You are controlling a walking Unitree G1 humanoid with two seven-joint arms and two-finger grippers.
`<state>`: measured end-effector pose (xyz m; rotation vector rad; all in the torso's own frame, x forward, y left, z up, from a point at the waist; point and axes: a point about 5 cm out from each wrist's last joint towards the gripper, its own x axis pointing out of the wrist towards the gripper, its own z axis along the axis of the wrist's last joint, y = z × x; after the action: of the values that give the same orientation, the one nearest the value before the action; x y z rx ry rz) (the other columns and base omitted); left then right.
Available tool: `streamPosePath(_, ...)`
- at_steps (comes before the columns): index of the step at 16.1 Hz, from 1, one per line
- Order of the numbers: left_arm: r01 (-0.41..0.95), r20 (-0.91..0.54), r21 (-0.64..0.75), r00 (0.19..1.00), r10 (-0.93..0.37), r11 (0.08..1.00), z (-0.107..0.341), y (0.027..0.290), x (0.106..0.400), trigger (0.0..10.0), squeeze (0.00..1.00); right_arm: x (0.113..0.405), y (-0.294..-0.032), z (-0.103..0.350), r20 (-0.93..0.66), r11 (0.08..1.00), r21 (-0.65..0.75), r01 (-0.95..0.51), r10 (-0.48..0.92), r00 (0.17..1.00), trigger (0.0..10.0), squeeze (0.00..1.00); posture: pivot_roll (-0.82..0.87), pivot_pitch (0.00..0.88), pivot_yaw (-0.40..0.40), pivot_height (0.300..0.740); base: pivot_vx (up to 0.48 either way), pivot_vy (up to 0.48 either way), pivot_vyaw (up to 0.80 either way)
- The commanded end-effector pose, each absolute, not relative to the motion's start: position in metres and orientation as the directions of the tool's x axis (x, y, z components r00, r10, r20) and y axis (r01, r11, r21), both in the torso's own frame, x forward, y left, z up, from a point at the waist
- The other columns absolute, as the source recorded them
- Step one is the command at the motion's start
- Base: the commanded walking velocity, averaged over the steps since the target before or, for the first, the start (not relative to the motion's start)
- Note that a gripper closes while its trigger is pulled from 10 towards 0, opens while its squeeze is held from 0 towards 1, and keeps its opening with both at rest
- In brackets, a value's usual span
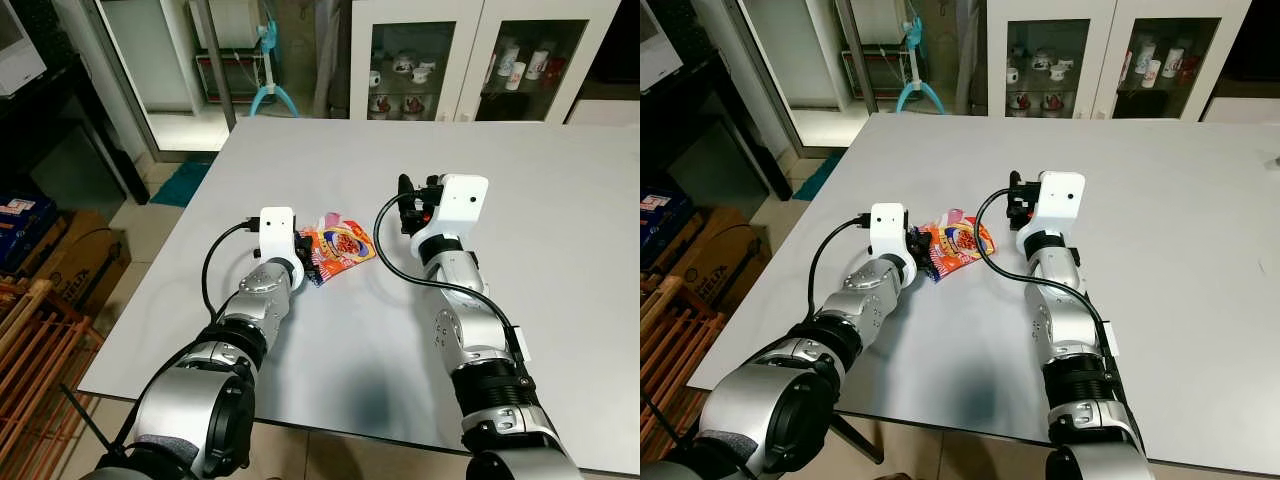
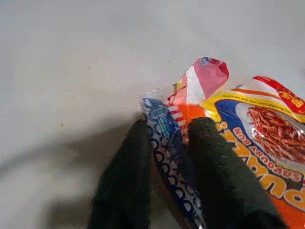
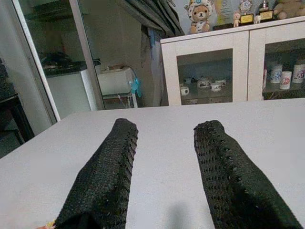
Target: Picking trash to rubbish bin
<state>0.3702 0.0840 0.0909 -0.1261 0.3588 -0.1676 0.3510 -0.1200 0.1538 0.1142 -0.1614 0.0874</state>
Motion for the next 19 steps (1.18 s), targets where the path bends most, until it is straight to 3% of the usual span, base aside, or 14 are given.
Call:
streamPosePath(1, 0.150, -0.314, -0.141, 0.930, -0.189, 0.978, 0.097, 0.086, 0.373, 0.0, 0.00, 0.353, -0.116, 0.158, 0.172, 0.988, 0.111, -0.103, 0.083, 0.982, 10.0, 0.00, -0.03, 0.000, 0.095, 0.740, 0.000, 0.000, 0.00)
streamPosePath(10, 0.163, -0.286, -0.141, 0.938, -0.197, 0.977, 0.098, 0.084, 0.373, 0.0, 0.00, 0.352, -0.117, 0.158, 0.171, 0.988, 0.111, -0.104, 0.084, 0.982, 10.0, 0.00, -0.03, 0.000, 0.092, 0.740, 0.000, 0.000, 0.00)
streamPosePath(17, 0.232, -0.067, -0.252, 0.964, -0.256, 0.940, 0.131, 0.078, 0.381, 0.0, 0.00, 0.352, -0.116, 0.157, 0.169, 0.988, 0.110, -0.107, 0.088, 0.982, 10.0, 0.00, -0.02, 0.000, 0.089, 0.740, 0.000, 0.000, 0.00)
streamPosePath(18, 0.230, -0.003, -0.230, 0.972, -0.237, 0.946, 0.140, 0.081, 0.382, 10.0, 0.00, 0.352, -0.116, 0.157, 0.169, 0.988, 0.111, -0.106, 0.087, 0.982, 10.0, 0.00, -0.02, 0.000, 0.089, 0.740, 0.000, 0.000, 0.00)
streamPosePath(19, 0.225, 0.041, -0.225, 0.974, -0.222, 0.948, 0.146, 0.084, 0.383, 10.0, 0.00, 0.352, -0.116, 0.157, 0.169, 0.988, 0.112, -0.106, 0.086, 0.982, 10.0, 0.00, -0.02, 0.000, 0.090, 0.740, 0.000, 0.000, 0.00)
